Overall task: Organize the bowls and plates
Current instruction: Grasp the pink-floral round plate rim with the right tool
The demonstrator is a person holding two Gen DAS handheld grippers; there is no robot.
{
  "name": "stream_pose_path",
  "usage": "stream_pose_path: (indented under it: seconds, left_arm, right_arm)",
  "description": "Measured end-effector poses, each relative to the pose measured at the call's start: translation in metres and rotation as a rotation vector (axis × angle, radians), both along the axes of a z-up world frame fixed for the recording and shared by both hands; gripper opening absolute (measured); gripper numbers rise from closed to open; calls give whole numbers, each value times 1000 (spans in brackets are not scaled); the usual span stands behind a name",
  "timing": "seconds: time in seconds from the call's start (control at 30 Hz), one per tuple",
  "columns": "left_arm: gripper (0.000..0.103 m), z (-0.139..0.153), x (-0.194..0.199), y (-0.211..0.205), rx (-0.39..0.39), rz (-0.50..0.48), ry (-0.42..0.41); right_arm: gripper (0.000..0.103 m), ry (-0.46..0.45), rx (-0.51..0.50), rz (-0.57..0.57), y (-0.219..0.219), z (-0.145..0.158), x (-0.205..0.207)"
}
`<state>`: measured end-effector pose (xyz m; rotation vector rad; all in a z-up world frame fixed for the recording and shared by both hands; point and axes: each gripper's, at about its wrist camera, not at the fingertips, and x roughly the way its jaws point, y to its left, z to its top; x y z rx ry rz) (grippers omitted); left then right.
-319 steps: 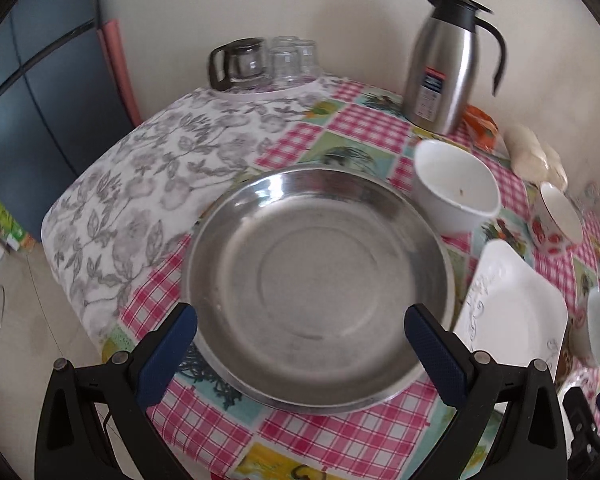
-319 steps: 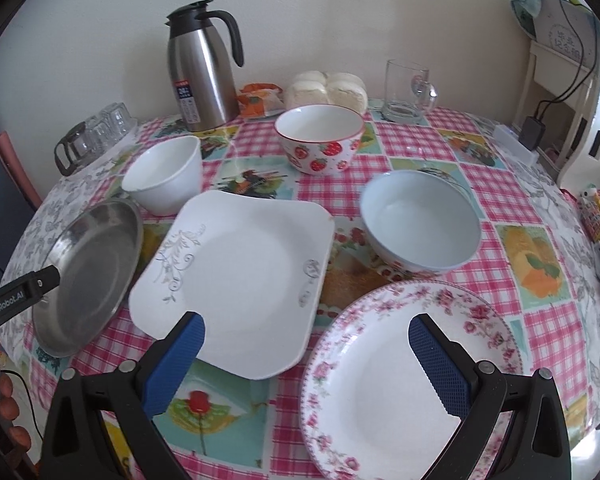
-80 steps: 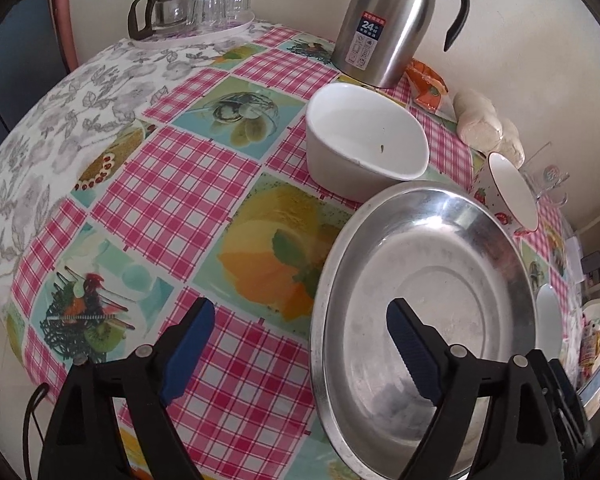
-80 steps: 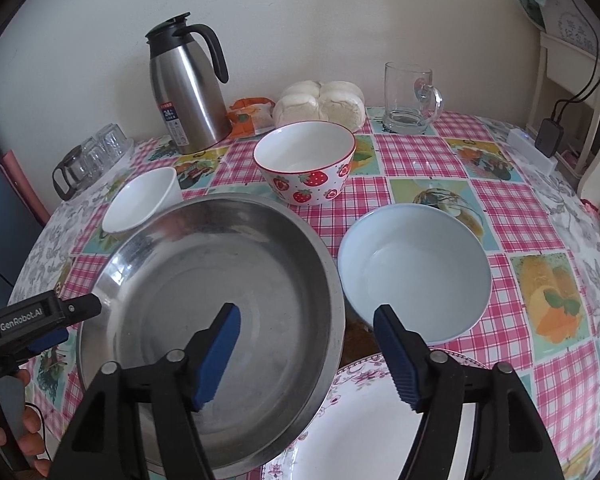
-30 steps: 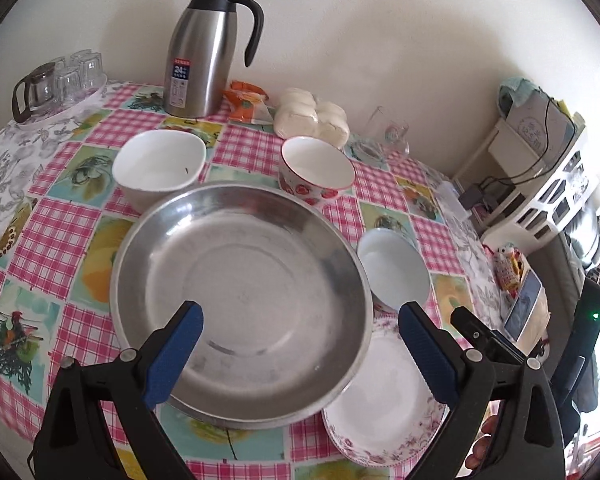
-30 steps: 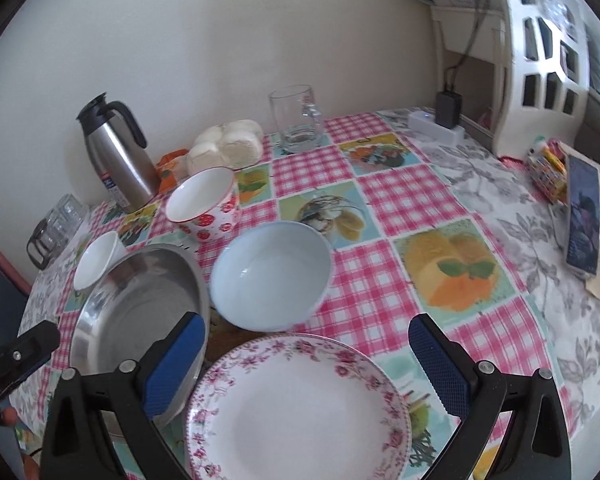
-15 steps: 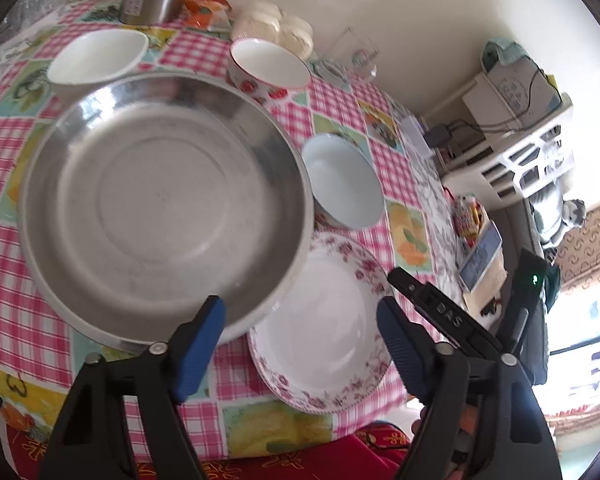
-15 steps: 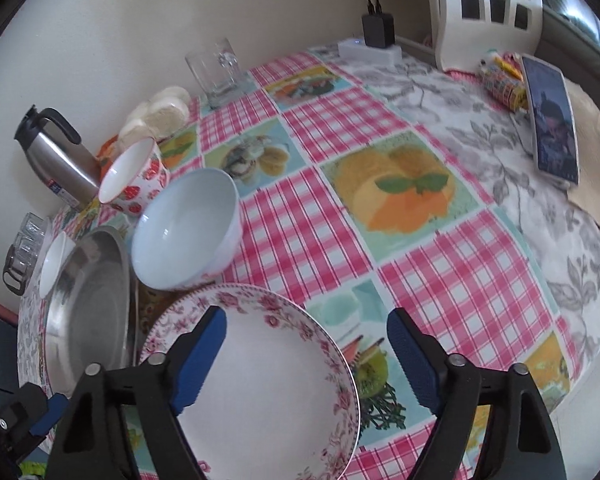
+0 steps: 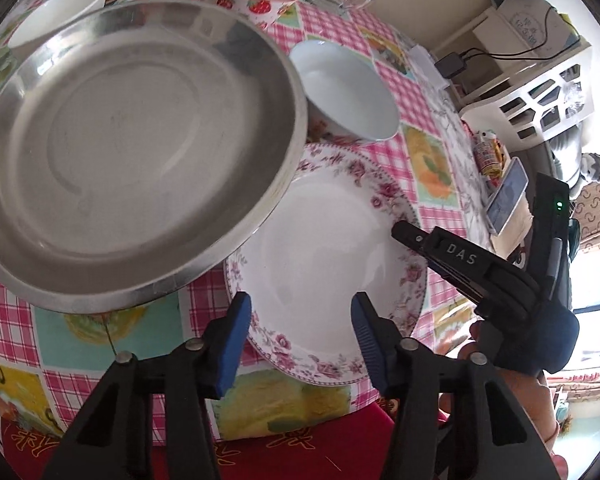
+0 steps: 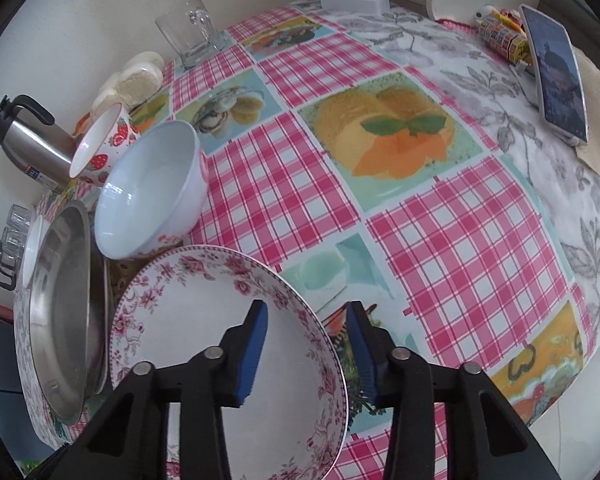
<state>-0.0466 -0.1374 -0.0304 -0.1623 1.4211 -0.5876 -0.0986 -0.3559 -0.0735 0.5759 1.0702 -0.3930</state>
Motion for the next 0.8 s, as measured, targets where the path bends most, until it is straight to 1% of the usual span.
stream_pose_path:
  seconds: [0.03,0.1,0.2,0.3,0.6,0.8]
  left_arm:
    - [44,-3,1,1,1,4,7]
    - [36,-9,2,3,-1,13,26]
    - [30,-15,4,2,-2,19,47]
    - [30,-13,3,5,-2,23,39]
    - [30,3,-2,11,41,30,-43]
    - [30,4,-2,15,68,56,-52]
  right_arm:
    - [35,5,8,-2,-1,-2,0]
    - [34,4,22,-3,-2,-5,0]
    - [33,-1,21,4,-2,-4,-1]
    - [33,-4,26,7,-1,-4,-2]
    - [33,-4,30,5,-1,-7,4]
    - [33,-5,31,5,-2,-7,3]
